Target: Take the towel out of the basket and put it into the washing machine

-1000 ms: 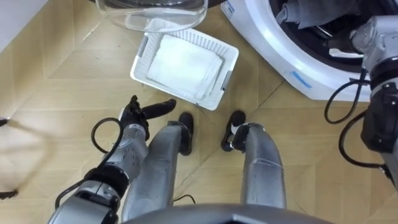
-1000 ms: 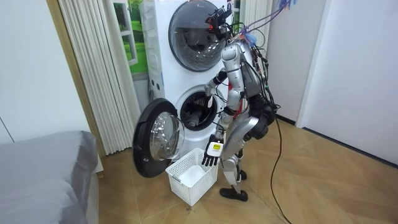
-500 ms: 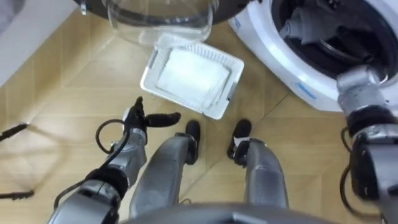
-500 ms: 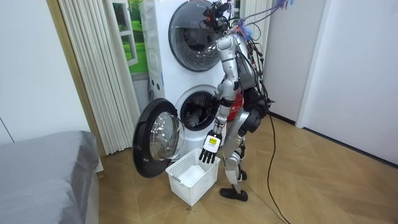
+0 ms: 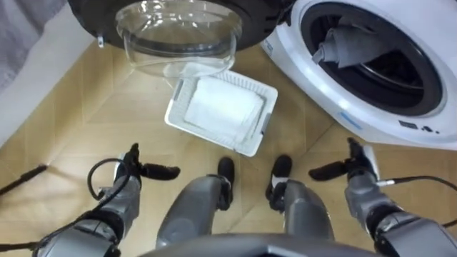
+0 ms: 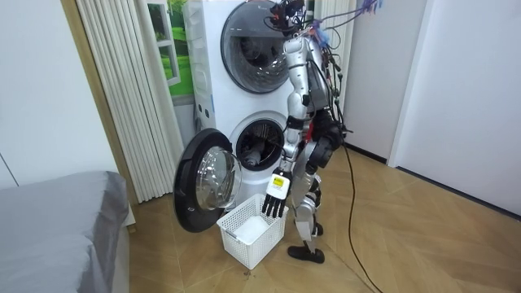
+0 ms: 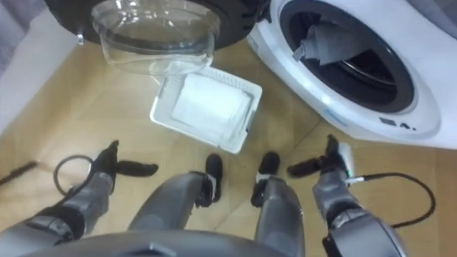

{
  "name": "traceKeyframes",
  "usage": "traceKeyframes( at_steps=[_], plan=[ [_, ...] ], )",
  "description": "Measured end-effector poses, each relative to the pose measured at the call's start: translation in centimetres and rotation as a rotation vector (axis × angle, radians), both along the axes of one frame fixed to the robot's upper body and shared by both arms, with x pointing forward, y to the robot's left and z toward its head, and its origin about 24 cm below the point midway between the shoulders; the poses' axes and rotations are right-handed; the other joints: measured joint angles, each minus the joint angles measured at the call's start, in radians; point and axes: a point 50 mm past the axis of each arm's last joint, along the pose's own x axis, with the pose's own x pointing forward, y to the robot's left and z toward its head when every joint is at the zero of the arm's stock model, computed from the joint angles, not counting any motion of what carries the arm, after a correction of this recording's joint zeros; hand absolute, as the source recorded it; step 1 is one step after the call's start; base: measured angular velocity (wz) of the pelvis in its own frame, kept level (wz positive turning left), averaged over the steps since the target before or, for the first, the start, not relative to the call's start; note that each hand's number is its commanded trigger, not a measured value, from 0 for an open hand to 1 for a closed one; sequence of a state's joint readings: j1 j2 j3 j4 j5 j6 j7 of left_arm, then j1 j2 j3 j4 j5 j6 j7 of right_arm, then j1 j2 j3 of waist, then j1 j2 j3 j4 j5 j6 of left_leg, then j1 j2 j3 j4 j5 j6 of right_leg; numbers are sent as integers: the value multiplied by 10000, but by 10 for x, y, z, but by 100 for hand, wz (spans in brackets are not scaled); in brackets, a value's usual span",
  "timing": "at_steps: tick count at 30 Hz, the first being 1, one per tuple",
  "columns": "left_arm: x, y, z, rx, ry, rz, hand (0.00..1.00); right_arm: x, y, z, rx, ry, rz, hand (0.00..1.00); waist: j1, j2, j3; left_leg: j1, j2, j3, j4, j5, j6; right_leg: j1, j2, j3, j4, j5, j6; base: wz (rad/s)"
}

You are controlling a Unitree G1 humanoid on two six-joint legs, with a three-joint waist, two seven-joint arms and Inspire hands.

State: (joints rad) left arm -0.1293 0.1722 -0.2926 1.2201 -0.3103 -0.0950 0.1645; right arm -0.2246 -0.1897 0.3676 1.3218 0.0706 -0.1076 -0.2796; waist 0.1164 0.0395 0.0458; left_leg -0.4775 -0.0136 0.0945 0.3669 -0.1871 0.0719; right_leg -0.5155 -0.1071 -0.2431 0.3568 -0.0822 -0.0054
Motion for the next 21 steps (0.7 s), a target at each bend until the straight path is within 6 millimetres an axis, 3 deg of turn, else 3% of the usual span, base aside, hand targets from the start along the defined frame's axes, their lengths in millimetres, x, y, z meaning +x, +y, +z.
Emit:
traceKeyframes(
  at_steps=[5,10,15,21],
  plan=[
    [-27,7,-8,79,650,262,0,-16,-2,-6,384,492,50,0,-33,-27,-64,696,13,-11,-465,81,-76,649,95,-59,-443,-15,-10,-1],
    [-65,19,-15,143,1531,1223,0,-60,-9,-19,757,1383,-626,0,-128,-145,-332,2157,12,1,-1385,152,-129,1927,221,-69,-1026,-124,81,-2],
    [-85,27,-16,513,2027,1368,0,-84,-13,-24,1138,1909,-1555,0,-318,-278,-456,3195,60,21,-1924,134,-164,2974,383,-78,-1578,-166,126,0],
    [-88,31,-15,775,2118,1353,0,-104,-17,-27,1400,2366,-2379,0,-340,-301,-448,4077,112,12,-2246,98,-209,3884,503,-82,-1916,-185,160,0]
  ],
)
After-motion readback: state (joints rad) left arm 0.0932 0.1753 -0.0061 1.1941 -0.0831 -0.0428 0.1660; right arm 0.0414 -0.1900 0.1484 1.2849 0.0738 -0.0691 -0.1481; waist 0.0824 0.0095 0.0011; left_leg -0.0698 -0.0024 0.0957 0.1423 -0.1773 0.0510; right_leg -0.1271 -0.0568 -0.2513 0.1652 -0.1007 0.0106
